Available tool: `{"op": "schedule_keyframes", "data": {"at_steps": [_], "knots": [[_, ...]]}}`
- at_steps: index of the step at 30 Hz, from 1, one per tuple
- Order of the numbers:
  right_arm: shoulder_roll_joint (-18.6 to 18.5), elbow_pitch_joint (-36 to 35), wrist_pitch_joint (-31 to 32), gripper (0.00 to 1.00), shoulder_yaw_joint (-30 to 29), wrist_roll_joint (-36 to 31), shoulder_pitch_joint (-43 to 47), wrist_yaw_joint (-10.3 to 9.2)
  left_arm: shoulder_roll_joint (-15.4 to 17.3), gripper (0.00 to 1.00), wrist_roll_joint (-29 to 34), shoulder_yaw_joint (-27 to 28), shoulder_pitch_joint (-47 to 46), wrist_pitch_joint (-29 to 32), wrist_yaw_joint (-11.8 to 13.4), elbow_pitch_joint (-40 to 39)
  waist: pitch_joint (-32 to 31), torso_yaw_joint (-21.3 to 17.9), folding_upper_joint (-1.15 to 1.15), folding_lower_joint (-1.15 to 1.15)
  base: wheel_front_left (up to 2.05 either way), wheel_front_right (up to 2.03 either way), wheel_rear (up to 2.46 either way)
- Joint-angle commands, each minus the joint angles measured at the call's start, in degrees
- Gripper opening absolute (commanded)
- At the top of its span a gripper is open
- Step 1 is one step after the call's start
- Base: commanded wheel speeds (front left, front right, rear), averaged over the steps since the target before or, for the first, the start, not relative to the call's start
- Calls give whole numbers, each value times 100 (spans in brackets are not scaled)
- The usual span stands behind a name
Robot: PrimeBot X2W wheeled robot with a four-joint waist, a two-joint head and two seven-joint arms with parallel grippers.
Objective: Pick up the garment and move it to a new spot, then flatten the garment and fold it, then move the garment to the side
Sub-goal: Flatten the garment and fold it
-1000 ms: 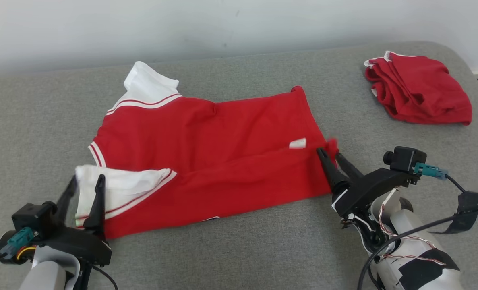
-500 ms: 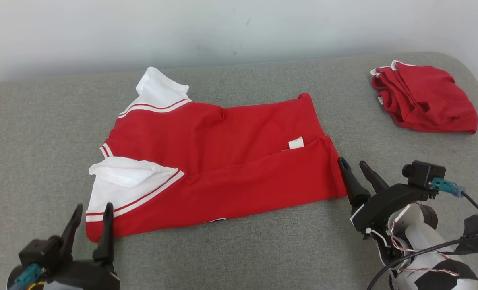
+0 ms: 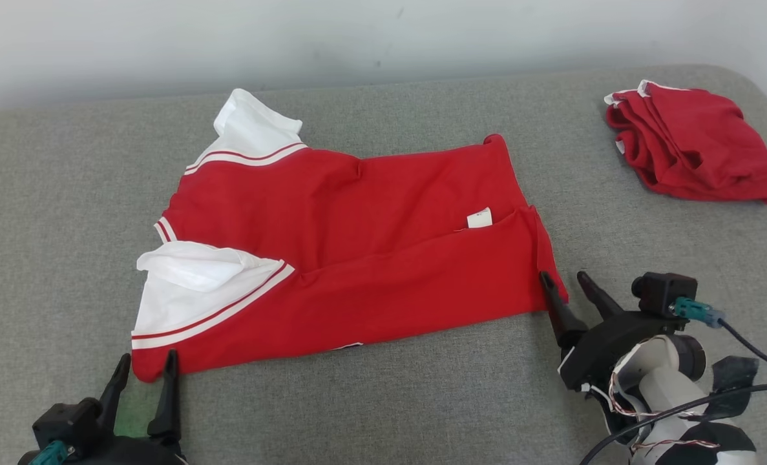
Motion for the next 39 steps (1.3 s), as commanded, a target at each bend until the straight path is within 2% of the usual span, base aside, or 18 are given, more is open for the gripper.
{"op": "schedule_keyframes", "data": {"at_steps": [1,9,10,12,13,14,15,16,17,18,27,39], "knots": [[14,45,-25,100,38,-65,-50,-3,-19,100,42,71,-7,-23,-19,59,22,6,-1,0,0,0,0],[51,387,-97,100,126,-234,-140,-3,-148,100,175,155,-64,-24,-97,376,77,61,-1,0,0,0,0],[72,429,-118,98,128,-240,-155,-3,-147,100,171,186,-87,-24,-120,422,85,67,-1,0,0,0,0],[107,490,-126,19,114,-202,-188,-3,-193,100,175,198,-123,-23,-135,516,97,77,-1,0,0,0,0],[101,508,-131,0,114,-186,-207,-3,-209,87,182,213,-142,-23,-148,536,108,82,-1,0,0,0,0],[101,508,-131,0,114,-186,-207,-3,-209,87,182,213,-142,-23,-148,536,108,82,-1,0,0,0,0],[91,530,-133,0,114,-178,-219,-3,-219,62,199,224,-150,-23,-162,551,114,86,-1,0,0,0,0],[83,543,-151,0,118,-168,-222,-3,-232,33,216,232,-147,-23,-174,566,119,90,-1,0,0,0,0],[76,551,-187,0,107,-149,-219,-3,-241,14,233,238,-151,-23,-189,586,121,95,-1,0,0,0,0],[74,558,-217,0,97,-121,-215,-3,-242,0,245,248,-162,-23,-183,596,118,95,-1,0,0,0,0],[-103,324,-436,0,62,324,85,-4,-302,0,277,380,124,-23,-249,445,-109,110,-1,0,0,0,0],[-545,-540,-402,0,14,572,1060,-4,-441,0,404,512,1171,-24,-218,-504,-527,102,-1,0,0,0,0]]}}
